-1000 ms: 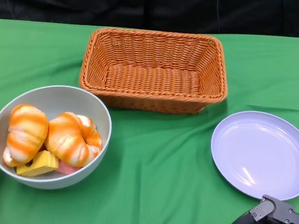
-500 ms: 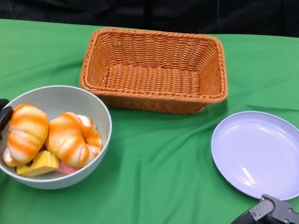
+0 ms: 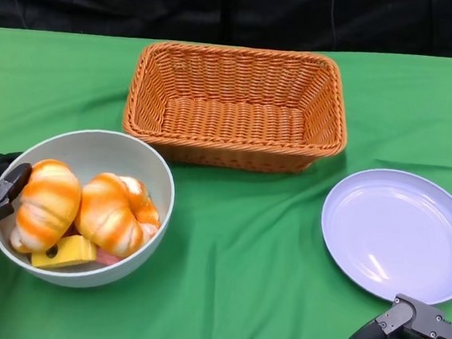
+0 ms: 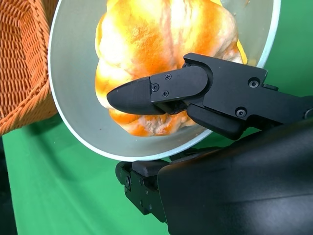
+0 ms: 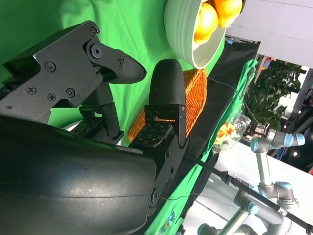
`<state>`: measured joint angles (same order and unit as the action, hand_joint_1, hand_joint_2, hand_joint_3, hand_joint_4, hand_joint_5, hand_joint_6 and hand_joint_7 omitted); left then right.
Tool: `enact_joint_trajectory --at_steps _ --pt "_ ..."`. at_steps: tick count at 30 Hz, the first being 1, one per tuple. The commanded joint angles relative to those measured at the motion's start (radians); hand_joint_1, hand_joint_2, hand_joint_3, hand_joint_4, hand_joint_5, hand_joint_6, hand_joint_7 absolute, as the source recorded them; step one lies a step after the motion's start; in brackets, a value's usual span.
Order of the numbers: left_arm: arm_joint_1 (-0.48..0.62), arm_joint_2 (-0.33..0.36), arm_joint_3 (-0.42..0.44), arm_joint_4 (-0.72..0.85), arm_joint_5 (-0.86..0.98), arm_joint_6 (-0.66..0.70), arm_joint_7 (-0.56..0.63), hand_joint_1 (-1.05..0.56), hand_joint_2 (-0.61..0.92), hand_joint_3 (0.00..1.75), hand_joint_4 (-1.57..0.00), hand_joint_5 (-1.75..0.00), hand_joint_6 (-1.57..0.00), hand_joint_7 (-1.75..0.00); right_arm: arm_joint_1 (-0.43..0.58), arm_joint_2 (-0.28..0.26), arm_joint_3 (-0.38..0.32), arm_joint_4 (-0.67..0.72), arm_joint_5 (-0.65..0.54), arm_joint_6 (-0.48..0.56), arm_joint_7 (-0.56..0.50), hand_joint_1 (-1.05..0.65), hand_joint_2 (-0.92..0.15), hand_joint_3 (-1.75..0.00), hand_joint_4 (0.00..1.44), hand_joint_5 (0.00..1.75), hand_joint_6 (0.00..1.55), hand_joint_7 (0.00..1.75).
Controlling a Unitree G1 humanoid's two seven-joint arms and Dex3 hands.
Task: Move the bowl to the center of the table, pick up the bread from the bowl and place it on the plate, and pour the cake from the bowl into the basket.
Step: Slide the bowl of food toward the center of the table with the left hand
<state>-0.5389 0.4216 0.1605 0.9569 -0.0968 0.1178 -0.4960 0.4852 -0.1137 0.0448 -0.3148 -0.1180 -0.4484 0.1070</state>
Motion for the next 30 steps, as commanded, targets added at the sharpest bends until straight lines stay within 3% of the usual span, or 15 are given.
enact_joint_trajectory --at_steps 1,12,21,30 --pt "0.030 -0.006 -0.010 -0.071 -0.014 0.056 -0.026 -0.73 0.92 0.59 -0.35 -0.02 -0.27 0.00 0.002 -0.009 -0.005 0.008 0.008 -0.010 -0.001 -0.08 -0.52 -0.95 0.82 1.46 0.82 1.11" --pt "0.057 -0.007 -0.018 -0.146 -0.038 0.114 -0.037 -0.73 0.92 0.60 -0.35 -0.01 -0.27 0.00 0.002 -0.009 -0.003 0.007 0.008 -0.010 -0.001 -0.08 -0.52 -0.95 0.82 1.45 0.83 1.11" --pt "0.114 -0.035 0.000 -0.360 -0.149 0.344 -0.085 -0.69 0.92 0.65 -0.25 0.00 -0.19 0.00 -0.005 -0.009 -0.001 0.010 0.003 -0.009 -0.002 -0.09 -0.53 -0.93 0.81 1.44 0.82 1.11" --pt "0.159 -0.057 -0.008 -0.508 -0.181 0.453 -0.078 -0.69 0.92 0.64 -0.25 0.00 -0.16 0.00 -0.009 -0.007 0.003 0.014 0.001 -0.009 -0.002 -0.10 -0.54 -0.93 0.82 1.46 0.83 1.11"
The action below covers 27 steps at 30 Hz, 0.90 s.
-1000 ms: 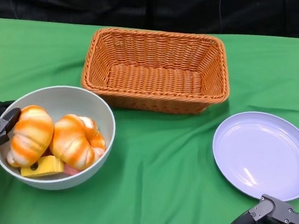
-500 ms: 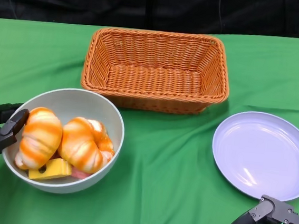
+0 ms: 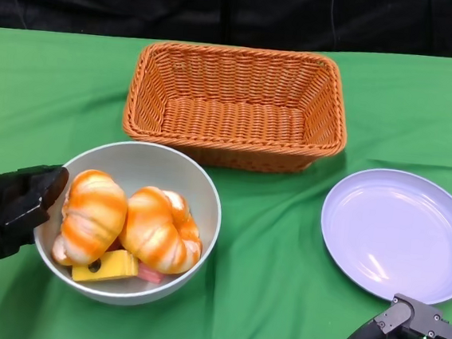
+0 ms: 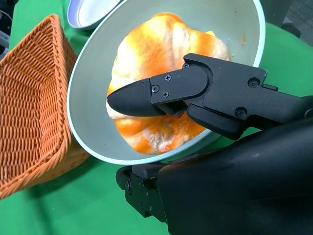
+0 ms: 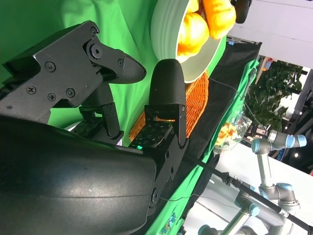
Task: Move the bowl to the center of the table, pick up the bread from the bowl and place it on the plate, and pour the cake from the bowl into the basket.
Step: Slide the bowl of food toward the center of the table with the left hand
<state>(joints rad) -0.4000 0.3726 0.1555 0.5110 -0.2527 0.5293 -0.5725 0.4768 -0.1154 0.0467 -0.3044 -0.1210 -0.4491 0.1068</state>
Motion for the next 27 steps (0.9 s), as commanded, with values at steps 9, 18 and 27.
enact_joint_trajectory --at_steps 9,18,27 --pt "0.075 -0.049 -0.016 -0.218 -0.068 0.192 0.020 -0.69 0.92 0.64 -0.18 0.00 -0.09 0.00 -0.014 -0.005 0.008 0.022 -0.009 -0.022 -0.008 -0.11 -0.53 -0.92 0.82 1.47 0.83 1.11" --pt "0.106 -0.086 -0.033 -0.312 -0.084 0.262 0.070 -0.68 0.92 0.64 -0.17 0.00 -0.08 0.00 -0.018 -0.005 0.012 0.024 -0.019 -0.017 -0.010 -0.13 -0.55 -0.89 0.82 1.47 0.83 1.12" --pt "0.136 -0.137 -0.030 -0.394 -0.111 0.325 0.100 -0.68 0.92 0.65 -0.16 0.00 -0.06 0.00 -0.019 -0.007 0.012 0.026 -0.019 -0.022 -0.012 -0.12 -0.57 -0.86 0.81 1.48 0.82 1.12"
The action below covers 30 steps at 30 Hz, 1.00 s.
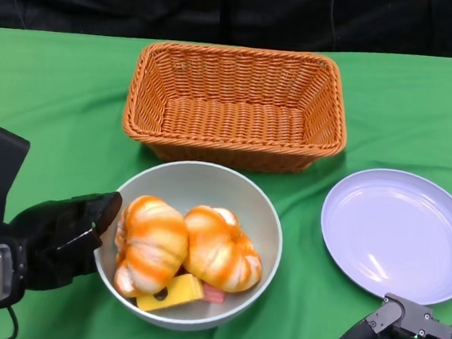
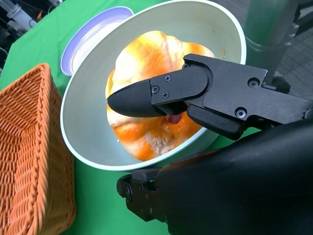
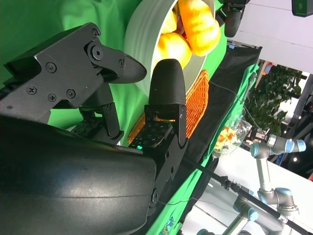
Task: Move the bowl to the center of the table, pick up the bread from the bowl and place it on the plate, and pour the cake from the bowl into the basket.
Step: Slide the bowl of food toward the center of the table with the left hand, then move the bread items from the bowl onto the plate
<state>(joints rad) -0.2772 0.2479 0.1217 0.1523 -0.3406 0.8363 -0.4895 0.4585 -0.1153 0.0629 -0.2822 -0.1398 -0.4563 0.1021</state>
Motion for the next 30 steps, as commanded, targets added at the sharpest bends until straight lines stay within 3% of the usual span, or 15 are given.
enact_joint_trajectory --at_steps 1,14,25,30 --pt "0.017 -0.025 0.006 -0.048 -0.031 0.027 0.026 -0.68 0.92 0.64 -0.15 0.00 -0.06 0.00 -0.001 -0.008 -0.005 0.005 -0.002 -0.015 -0.007 -0.13 -0.57 -0.86 0.81 1.48 0.82 1.12" --pt "0.047 -0.086 -0.018 -0.122 -0.056 0.044 0.041 -0.70 0.92 0.65 -0.16 -0.01 -0.05 0.00 -0.001 -0.006 -0.004 0.001 -0.008 -0.009 -0.009 -0.12 -0.56 -0.87 0.82 1.47 0.82 1.12" --pt "0.064 -0.072 -0.015 -0.136 -0.006 -0.037 0.102 -0.69 0.92 0.56 -0.17 -0.01 -0.10 -0.02 -0.003 -0.006 -0.004 0.003 -0.012 -0.009 -0.011 -0.14 -0.56 -0.87 0.82 1.48 0.82 1.13" --pt "0.086 -0.033 -0.038 -0.139 0.084 -0.183 0.135 -0.65 0.92 0.56 -0.19 -0.02 -0.14 -0.03 -0.002 -0.010 -0.005 0.004 -0.007 -0.008 -0.007 -0.13 -0.56 -0.87 0.82 1.47 0.82 1.13"
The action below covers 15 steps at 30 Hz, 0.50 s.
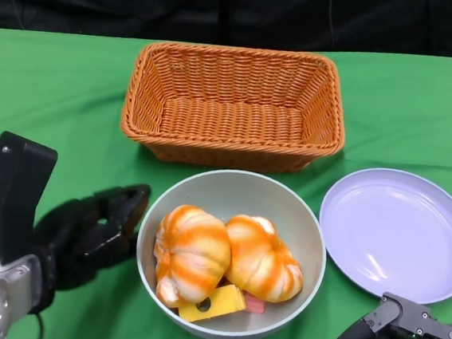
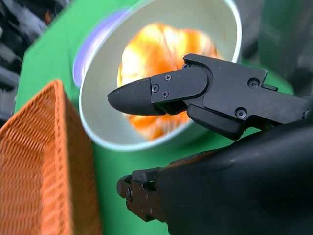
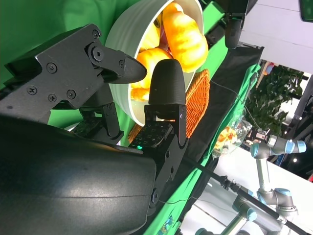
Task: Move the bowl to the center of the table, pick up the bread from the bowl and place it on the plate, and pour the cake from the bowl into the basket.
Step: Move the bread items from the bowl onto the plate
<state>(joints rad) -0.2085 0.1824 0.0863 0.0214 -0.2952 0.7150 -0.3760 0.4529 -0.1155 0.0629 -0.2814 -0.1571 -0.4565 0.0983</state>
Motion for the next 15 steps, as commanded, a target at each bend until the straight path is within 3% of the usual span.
enact_joint_trajectory --at_steps 1,6,15 --pt "0.019 0.042 -0.005 -0.001 0.058 -0.098 0.024 -0.65 0.92 0.56 -0.20 -0.03 -0.15 -0.03 0.004 -0.009 -0.005 0.003 0.010 -0.008 -0.003 -0.13 -0.56 -0.87 0.82 1.47 0.82 1.12" --pt "0.020 0.083 0.005 0.027 0.119 -0.224 0.029 -0.66 0.92 0.55 -0.27 -0.06 -0.20 -0.04 0.002 -0.010 -0.006 0.011 0.007 -0.015 -0.005 -0.13 -0.55 -0.87 0.81 1.45 0.82 1.12" --pt "0.060 0.121 0.083 0.063 0.087 -0.430 -0.019 -0.68 0.92 0.38 -0.38 -0.09 -0.30 -0.05 0.007 -0.014 -0.008 0.012 0.013 -0.013 -0.001 -0.13 -0.56 -0.87 0.81 1.43 0.82 1.10"
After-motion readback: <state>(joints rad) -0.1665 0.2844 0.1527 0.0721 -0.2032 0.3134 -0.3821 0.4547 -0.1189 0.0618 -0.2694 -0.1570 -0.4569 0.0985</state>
